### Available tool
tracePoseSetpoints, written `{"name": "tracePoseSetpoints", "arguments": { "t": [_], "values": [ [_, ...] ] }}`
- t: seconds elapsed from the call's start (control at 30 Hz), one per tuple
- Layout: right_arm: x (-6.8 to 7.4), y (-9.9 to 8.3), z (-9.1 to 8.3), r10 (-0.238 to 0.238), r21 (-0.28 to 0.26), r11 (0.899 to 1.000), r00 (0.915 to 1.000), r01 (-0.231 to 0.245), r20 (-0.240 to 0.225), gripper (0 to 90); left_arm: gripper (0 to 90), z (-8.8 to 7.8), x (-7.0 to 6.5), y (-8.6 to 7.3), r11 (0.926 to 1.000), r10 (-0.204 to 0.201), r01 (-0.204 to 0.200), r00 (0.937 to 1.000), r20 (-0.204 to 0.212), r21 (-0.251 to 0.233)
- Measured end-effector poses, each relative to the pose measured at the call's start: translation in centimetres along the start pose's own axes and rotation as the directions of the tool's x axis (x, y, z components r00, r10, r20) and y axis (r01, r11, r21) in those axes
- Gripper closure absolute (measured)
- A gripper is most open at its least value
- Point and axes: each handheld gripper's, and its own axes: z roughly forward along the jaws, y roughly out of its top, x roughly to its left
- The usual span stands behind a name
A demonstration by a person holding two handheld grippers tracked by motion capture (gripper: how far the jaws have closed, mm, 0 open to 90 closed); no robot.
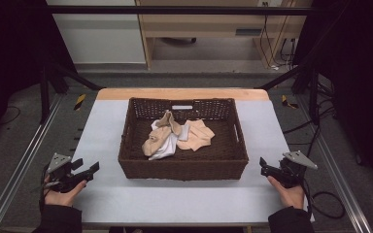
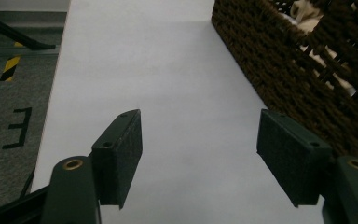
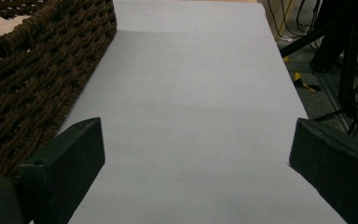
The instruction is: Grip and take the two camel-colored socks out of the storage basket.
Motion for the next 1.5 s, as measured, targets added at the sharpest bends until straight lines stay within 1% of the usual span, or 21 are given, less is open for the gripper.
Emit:
{"name": "tracePoseSetpoints", "arguments": {
  "t": [0.1,0.13,0.17,0.2,0.27,0.4,0.43,0.5,0.6,0.77,0.8,0.93,0.97,1.03,1.2,1.23,1.3,1.37,1.4,1.43,1.5],
  "values": [
    [0.0,0.0,0.0,-0.007,-0.003,1.000,1.0000,0.007,0.006,3.8,31.8,-0.3,-0.2,0.4,0.9998,-0.006,0.006,1.0000,0.000,-0.020],
    [0.0,0.1,0.0,-0.011,-0.005,1.000,0.9999,0.011,0.013,3.8,31.8,-0.7,-0.6,0.8,0.9989,-0.002,0.002,1.0000,-0.005,-0.046],
    [0.0,0.1,0.0,-0.012,-0.004,1.000,0.9998,0.012,0.015,3.9,32.0,-0.8,-0.8,1.0,0.9983,0.000,0.000,1.0000,-0.001,-0.059],
    [0.0,0.1,-0.1,-0.012,-0.003,1.000,0.9998,0.012,0.016,3.9,31.9,-0.8,-0.8,1.0,0.9983,0.000,0.000,1.0000,-0.001,-0.059],
    [0.0,0.1,-0.1,-0.013,-0.002,1.000,0.9998,0.013,0.014,3.9,32.3,-1.1,-1.3,1.5,0.9966,0.001,-0.001,1.0000,0.009,-0.082],
    [0.1,0.0,-0.1,-0.016,0.003,1.000,0.9998,0.016,0.016,4.2,32.3,-1.3,-1.8,2.1,0.9958,-0.001,0.005,0.9993,0.038,-0.092],
    [0.1,0.0,-0.1,-0.026,0.007,1.000,0.9995,0.026,0.020,4.8,32.3,-1.4,-1.9,2.2,0.9954,-0.003,0.008,0.9990,0.045,-0.095],
    [0.2,0.0,-0.1,-0.027,0.017,1.000,0.9994,0.026,0.022,5.1,32.3,-1.4,-2.0,2.4,0.9950,-0.002,0.006,0.9989,0.047,-0.100],
    [0.5,0.0,-0.2,-0.029,0.018,0.999,0.9995,0.029,0.012,5.1,32.3,-1.4,-2.6,2.9,0.9949,0.010,-0.004,0.9981,0.061,-0.101],
    [0.7,0.0,-0.2,-0.033,0.014,0.999,0.9994,0.033,0.011,5.1,32.5,-1.3,-3.3,3.7,0.9934,0.031,-0.023,0.9968,0.073,-0.113],
    [0.7,0.0,-0.3,-0.032,0.013,0.999,0.9994,0.032,0.012,5.1,32.5,-1.3,-3.5,4.2,0.9923,0.038,-0.028,0.9961,0.080,-0.121],
    [0.7,0.1,-0.4,-0.029,0.012,0.999,0.9995,0.029,0.011,5.1,32.7,-1.6,-3.9,5.3,0.9892,0.036,-0.022,0.9954,0.089,-0.145],
    [0.7,0.1,-0.4,-0.029,0.012,0.999,0.9995,0.029,0.011,5.1,32.9,-1.6,-3.9,5.3,0.9892,0.036,-0.022,0.9954,0.089,-0.145],
    [0.8,0.1,-0.3,-0.026,0.014,1.000,0.9996,0.026,0.013,5.1,32.9,-1.5,-4.4,6.2,0.9868,0.039,-0.023,0.9942,0.100,-0.160],
    [0.7,0.1,-0.4,-0.030,0.009,1.000,0.9992,0.030,0.026,4.8,33.1,-1.2,-5.2,7.6,0.9830,0.050,-0.027,0.9917,0.118,-0.182],
    [0.7,0.1,-0.4,-0.030,0.009,1.000,0.9992,0.030,0.026,4.8,33.1,-1.2,-5.2,7.6,0.9830,0.050,-0.027,0.9917,0.118,-0.182],
    [0.7,0.0,-0.3,-0.037,0.011,0.999,0.9989,0.037,0.030,4.7,33.4,-1.0,-5.7,8.5,0.9802,0.056,-0.031,0.9907,0.124,-0.195],
    [0.8,0.0,-0.3,-0.033,0.014,0.999,0.9991,0.033,0.027,4.8,33.6,-0.9,-5.9,8.8,0.9796,0.057,-0.030,0.9898,0.131,-0.199],
    [0.9,0.0,-0.4,-0.037,0.017,0.999,0.9990,0.036,0.024,4.8,33.6,-0.7,-6.3,9.4,0.9787,0.062,-0.033,0.9888,0.136,-0.202],
    [0.9,0.0,-0.4,-0.038,0.017,0.999,0.9990,0.038,0.023,4.9,33.6,-0.7,-6.3,9.4,0.9787,0.062,-0.033,0.9888,0.136,-0.202],
    [0.9,0.0,-0.4,-0.038,0.017,0.999,0.9990,0.037,0.023,4.9,33.6,-0.3,-6.9,10.2,0.9785,0.075,-0.045,0.9869,0.143,-0.201]
  ]
}}
